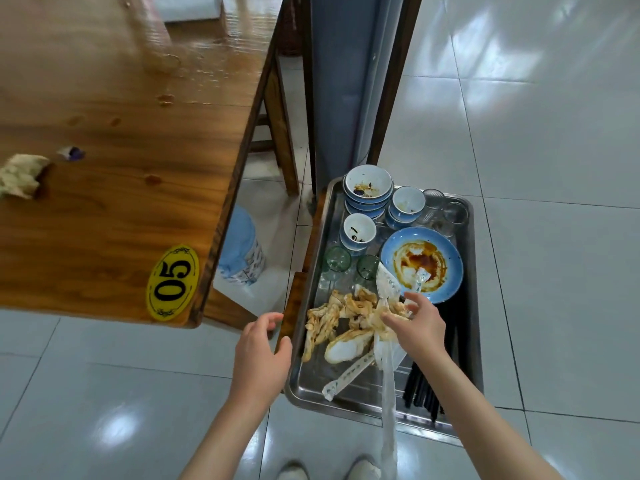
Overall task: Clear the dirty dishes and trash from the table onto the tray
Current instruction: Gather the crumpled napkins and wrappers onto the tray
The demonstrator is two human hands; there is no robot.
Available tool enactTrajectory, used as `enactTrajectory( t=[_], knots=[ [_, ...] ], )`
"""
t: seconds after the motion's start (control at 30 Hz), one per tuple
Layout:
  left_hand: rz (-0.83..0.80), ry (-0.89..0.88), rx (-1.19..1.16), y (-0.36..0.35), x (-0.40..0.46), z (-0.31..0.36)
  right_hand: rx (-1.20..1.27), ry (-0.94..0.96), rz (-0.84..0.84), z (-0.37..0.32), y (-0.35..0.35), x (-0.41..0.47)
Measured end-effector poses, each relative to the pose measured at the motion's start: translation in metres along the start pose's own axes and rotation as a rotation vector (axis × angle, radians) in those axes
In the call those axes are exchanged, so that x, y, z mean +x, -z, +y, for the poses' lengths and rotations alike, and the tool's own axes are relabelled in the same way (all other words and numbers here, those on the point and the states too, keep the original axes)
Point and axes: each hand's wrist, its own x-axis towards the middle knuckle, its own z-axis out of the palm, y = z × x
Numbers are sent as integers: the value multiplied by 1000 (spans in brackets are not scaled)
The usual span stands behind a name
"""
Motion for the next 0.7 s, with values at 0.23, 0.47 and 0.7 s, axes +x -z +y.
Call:
enactTrajectory(
  t=[0.23,0.47,0.7],
  knots=[
    [-20,-7,5,19,-24,8,-4,-45,-44,5,12,-8],
    [-110,-68,-8,51,-44,24,-46,-60,-86,-18,25,-31],
    [-289,-228,43,111,-42,52,-67,50,-66,-83,39,-70]
  ],
)
